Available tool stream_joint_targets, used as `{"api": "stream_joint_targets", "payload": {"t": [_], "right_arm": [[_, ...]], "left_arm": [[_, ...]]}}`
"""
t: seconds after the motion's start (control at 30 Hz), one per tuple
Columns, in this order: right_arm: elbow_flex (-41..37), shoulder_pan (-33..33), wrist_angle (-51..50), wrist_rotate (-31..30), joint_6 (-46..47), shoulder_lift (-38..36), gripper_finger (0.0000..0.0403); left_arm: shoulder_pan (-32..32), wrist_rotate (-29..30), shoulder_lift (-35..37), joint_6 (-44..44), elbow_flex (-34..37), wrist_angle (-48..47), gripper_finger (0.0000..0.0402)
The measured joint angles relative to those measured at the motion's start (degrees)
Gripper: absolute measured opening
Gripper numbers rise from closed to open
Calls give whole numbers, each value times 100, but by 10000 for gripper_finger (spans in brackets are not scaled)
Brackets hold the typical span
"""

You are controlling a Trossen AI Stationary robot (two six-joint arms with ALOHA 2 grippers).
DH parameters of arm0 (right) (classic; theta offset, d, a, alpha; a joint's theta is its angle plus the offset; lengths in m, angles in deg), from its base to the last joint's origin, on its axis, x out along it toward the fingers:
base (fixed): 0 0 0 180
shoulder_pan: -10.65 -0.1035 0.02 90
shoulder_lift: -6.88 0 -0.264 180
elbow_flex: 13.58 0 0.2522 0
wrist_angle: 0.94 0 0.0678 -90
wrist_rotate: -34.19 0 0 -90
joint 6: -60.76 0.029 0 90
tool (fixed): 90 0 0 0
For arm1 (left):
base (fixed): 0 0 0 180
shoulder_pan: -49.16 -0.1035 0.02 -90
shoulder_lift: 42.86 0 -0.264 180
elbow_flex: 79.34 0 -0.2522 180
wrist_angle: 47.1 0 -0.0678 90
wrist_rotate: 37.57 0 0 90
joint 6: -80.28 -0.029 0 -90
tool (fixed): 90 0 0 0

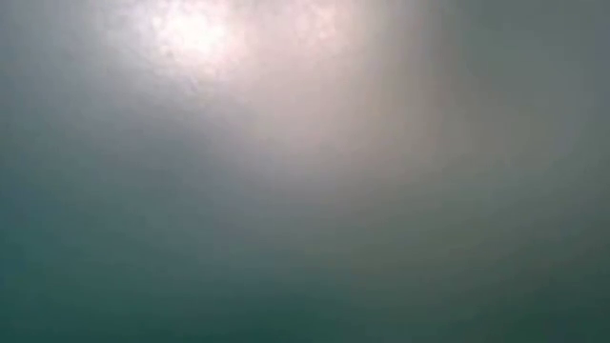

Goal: Sort silverware by color (type)
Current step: Put the light green spoon into the light green bin

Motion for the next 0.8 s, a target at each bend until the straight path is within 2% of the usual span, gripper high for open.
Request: {"api": "stream_joint_targets", "payload": {"t": [0.2, 0.53, 0.6, 0.67, 0.8], "right_arm": [[0, 78, 1164, 164, -391, -2, 114], [0, 553, 4264, 450, -1874, -2, 114], [0, 639, 4850, 502, -2071, -2, 114], [-18, 747, 5420, 799, -2338, -2, 114], [-201, 1023, 6515, 2030, -2695, -7, 114]], "left_arm": [[745, -35, 751, -61, 80, 933, 2], [2648, 73, 1743, 431, 842, 3612, 2], [3133, 301, 1828, 559, 1106, 4197, 2], [3607, 643, 1894, 613, 1364, 4830, 2], [4442, 1797, 1983, 988, 1792, 5660, 2]]}}
